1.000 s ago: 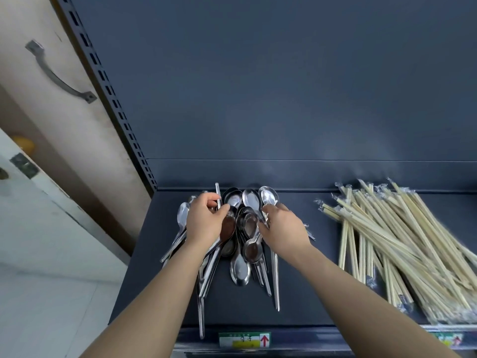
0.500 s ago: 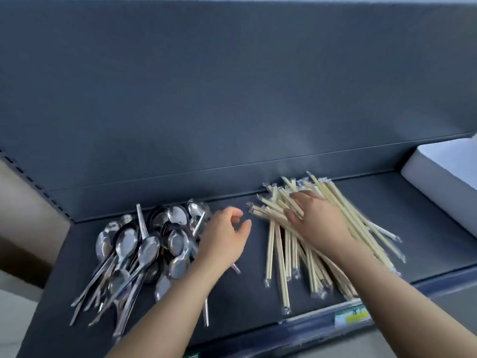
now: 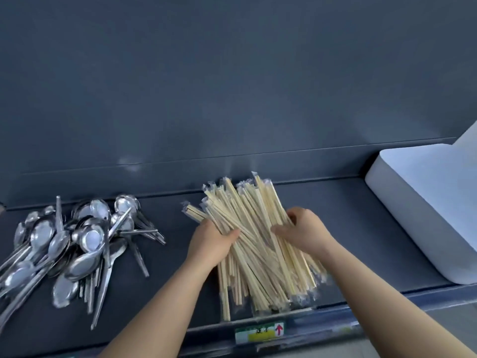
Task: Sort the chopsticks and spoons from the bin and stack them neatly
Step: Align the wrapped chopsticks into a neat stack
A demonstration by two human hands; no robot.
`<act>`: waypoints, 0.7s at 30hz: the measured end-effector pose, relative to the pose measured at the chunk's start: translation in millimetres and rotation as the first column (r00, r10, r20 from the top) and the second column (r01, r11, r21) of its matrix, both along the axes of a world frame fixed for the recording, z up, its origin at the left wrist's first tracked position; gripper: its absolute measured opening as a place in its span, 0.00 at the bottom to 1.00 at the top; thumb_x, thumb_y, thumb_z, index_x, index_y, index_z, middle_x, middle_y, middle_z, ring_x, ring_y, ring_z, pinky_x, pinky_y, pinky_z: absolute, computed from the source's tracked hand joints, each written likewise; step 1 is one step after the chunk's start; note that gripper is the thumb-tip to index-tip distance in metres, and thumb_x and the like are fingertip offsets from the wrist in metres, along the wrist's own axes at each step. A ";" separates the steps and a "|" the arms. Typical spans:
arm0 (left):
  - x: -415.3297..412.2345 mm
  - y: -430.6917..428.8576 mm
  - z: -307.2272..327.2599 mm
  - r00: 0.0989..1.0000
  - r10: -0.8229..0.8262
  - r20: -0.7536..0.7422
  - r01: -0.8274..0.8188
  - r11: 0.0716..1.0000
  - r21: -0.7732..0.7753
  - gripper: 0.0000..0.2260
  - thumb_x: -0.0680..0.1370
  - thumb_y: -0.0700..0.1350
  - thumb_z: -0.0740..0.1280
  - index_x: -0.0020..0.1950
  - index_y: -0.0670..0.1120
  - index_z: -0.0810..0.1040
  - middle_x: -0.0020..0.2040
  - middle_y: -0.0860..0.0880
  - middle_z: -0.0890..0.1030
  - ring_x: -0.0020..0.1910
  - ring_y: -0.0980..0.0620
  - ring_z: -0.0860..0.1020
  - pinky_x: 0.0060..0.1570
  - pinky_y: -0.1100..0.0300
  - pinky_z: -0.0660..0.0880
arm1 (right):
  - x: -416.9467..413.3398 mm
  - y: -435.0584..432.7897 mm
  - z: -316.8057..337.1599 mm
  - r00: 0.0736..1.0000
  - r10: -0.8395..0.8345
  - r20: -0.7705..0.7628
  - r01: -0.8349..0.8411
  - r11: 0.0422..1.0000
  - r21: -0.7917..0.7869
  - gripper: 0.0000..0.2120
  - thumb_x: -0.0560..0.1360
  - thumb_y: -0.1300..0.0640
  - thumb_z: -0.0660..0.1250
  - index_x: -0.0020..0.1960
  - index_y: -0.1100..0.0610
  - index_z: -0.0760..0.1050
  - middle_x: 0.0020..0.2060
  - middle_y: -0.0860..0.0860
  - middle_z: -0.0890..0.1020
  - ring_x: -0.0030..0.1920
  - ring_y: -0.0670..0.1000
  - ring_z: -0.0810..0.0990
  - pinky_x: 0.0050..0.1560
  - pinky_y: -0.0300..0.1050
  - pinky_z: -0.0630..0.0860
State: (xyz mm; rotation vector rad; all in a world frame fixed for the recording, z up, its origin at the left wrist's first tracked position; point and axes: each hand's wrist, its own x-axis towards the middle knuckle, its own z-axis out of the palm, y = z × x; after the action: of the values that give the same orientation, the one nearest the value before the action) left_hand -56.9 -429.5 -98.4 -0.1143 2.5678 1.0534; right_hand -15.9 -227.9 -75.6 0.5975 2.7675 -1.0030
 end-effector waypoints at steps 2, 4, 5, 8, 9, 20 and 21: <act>0.1 5.4 2.1 0.998 0.059 -0.006 -0.058 0.998 0.039 0.18 0.75 0.55 0.69 0.54 0.45 0.68 0.43 0.54 0.74 0.38 0.57 0.74 0.34 0.61 0.70 | -2.4 5.9 -2.1 0.999 0.027 -0.027 -0.028 0.998 -0.057 0.15 0.71 0.50 0.71 0.43 0.63 0.76 0.32 0.50 0.73 0.30 0.49 0.70 0.30 0.42 0.64; -0.7 6.6 0.5 0.995 0.093 -0.028 -0.091 0.994 0.055 0.17 0.75 0.55 0.69 0.51 0.43 0.71 0.41 0.51 0.78 0.37 0.55 0.77 0.32 0.59 0.73 | -3.6 9.6 -4.4 0.999 0.043 -0.016 -0.044 0.996 -0.083 0.15 0.72 0.50 0.70 0.43 0.63 0.76 0.31 0.50 0.73 0.30 0.49 0.70 0.31 0.42 0.65; -0.7 6.7 -1.4 0.993 0.110 -0.033 -0.108 0.992 0.059 0.18 0.74 0.56 0.69 0.51 0.43 0.73 0.41 0.49 0.79 0.37 0.53 0.79 0.33 0.58 0.74 | -3.3 10.8 -5.3 0.999 0.047 -0.003 -0.047 0.995 -0.091 0.15 0.72 0.49 0.70 0.41 0.62 0.74 0.30 0.50 0.72 0.29 0.48 0.69 0.31 0.42 0.65; 4.2 6.6 -4.6 0.991 0.130 -0.012 -0.128 0.988 0.083 0.18 0.71 0.59 0.71 0.48 0.45 0.77 0.41 0.49 0.83 0.37 0.51 0.82 0.38 0.53 0.81 | 0.0 10.7 -4.7 1.000 0.022 0.018 -0.020 0.993 -0.112 0.17 0.69 0.43 0.72 0.38 0.55 0.70 0.29 0.46 0.74 0.28 0.47 0.71 0.29 0.41 0.67; 6.6 7.4 -3.7 0.991 0.132 0.000 -0.132 0.987 0.096 0.18 0.71 0.60 0.71 0.48 0.46 0.78 0.42 0.50 0.83 0.38 0.51 0.82 0.41 0.51 0.81 | 1.6 9.9 -4.3 0.999 0.026 0.029 -0.023 0.993 -0.119 0.19 0.67 0.39 0.72 0.42 0.54 0.73 0.33 0.47 0.77 0.31 0.47 0.75 0.31 0.43 0.72; 1.0 41.1 -3.1 0.974 0.186 0.127 -0.219 0.916 0.337 0.12 0.72 0.47 0.75 0.49 0.41 0.81 0.45 0.45 0.85 0.43 0.47 0.83 0.43 0.50 0.82 | -6.3 6.4 -6.5 0.976 0.154 0.155 -0.172 0.978 0.113 0.41 0.65 0.30 0.67 0.69 0.54 0.64 0.63 0.53 0.71 0.66 0.57 0.66 0.64 0.52 0.70; 0.5 45.6 -3.4 0.967 0.197 0.162 -0.245 0.890 0.384 0.11 0.72 0.45 0.75 0.50 0.41 0.80 0.46 0.46 0.84 0.44 0.48 0.83 0.42 0.52 0.82 | -9.9 11.5 -4.6 0.975 0.150 0.163 -0.168 0.981 0.101 0.40 0.64 0.30 0.68 0.67 0.52 0.66 0.60 0.52 0.73 0.64 0.57 0.69 0.63 0.52 0.71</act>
State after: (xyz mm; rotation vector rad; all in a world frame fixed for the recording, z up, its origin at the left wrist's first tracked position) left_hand -56.4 -383.9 -101.8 -0.3586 2.2150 1.5865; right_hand -25.8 -216.4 -80.2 0.4384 2.6978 -0.7365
